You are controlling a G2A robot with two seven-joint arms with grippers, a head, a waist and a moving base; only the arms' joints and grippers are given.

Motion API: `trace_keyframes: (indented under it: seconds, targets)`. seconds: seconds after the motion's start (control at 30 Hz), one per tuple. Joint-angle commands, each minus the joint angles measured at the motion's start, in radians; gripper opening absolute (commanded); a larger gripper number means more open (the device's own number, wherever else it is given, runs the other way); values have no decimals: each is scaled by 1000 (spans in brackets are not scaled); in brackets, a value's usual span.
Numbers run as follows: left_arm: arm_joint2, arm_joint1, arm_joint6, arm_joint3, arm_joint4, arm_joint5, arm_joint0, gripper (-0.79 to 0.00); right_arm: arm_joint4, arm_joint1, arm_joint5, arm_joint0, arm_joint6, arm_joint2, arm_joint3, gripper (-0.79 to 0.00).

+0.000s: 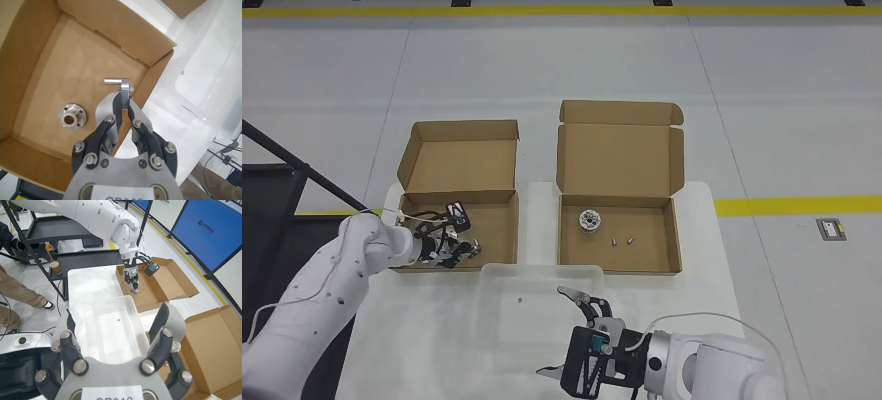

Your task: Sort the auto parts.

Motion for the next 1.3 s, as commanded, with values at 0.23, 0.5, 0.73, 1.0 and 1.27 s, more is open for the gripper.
trace_keyframes:
  seconds: [0.23,0.5,0.73,1.0,1.27]
  targets:
    - [29,-59,63,107,36,51,-27,-785,0,0,0,0,0,0,0,0]
    - [39,-98,100,184,68,38,-48,-496,0,0,0,0,0,0,0,0]
    - [28,-115,143,222,99,26,-60,-480,0,0,0,0,0,0,0,0]
    - [-19,-97,197,185,153,3,-59,-499,0,0,0,0,0,0,0,0]
    - [-131,-37,251,50,160,-52,-6,-502,0,0,0,0,0,0,0,0]
